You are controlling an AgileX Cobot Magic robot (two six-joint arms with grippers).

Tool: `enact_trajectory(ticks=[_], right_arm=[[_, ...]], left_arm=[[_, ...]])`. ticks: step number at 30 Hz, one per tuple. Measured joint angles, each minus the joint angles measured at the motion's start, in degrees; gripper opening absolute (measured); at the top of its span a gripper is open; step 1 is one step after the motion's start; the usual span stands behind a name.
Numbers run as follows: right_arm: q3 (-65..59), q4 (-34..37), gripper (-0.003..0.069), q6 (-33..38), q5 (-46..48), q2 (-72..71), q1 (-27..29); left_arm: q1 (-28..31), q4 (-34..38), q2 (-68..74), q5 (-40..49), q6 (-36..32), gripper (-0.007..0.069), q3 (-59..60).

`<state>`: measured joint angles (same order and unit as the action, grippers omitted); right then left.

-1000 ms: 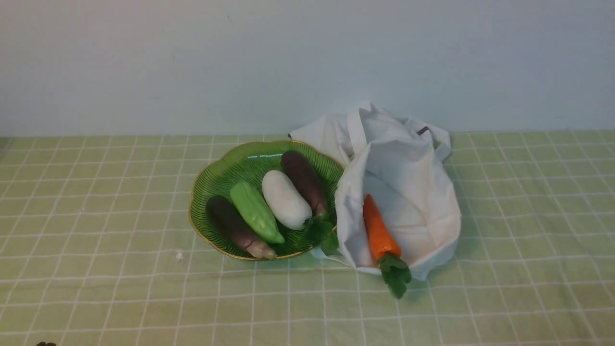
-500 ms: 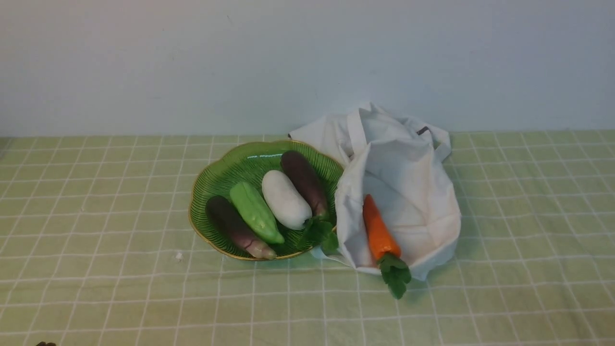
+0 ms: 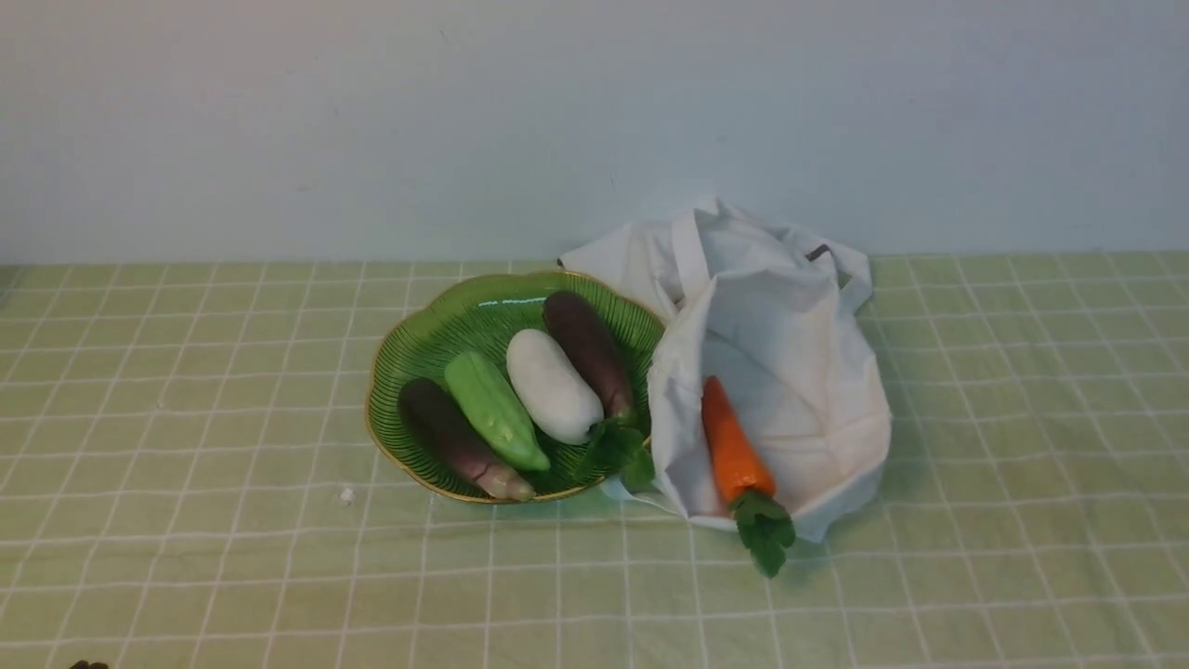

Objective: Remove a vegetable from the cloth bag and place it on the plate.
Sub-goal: Use the right arm to grab a carrot from the bag

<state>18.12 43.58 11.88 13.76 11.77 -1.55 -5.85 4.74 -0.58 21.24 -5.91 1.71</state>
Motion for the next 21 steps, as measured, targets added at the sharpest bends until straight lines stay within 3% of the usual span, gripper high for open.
enact_trajectory(ticks=[2, 7, 11, 16, 21], right_arm=[[3.4, -1.7, -0.0015, 2.7, 3.8, 6.2, 0.0], [12.3, -8.0, -0.0015, 5.2, 23.7, 31.2, 0.0], [16.8, -8.4, -0.0015, 6.7, 33.2, 49.2, 0.0], [20.8, -3.2, -0.0015, 14.0, 35.6, 61.8, -2.1], [27.5, 1.8, -0.0015, 18.5, 35.3, 70.3, -11.2]], left_arm=[[0.0, 0.0, 0.0, 0.0, 0.0, -0.0005, 0.0], [0.0, 0.0, 0.0, 0.0, 0.0, -0.0005, 0.0], [0.0, 0.0, 0.0, 0.0, 0.0, -0.0005, 0.0], [0.0, 0.0, 0.0, 0.0, 0.0, -0.0005, 0.0], [0.0, 0.0, 0.0, 0.0, 0.0, -0.0005, 0.0]])
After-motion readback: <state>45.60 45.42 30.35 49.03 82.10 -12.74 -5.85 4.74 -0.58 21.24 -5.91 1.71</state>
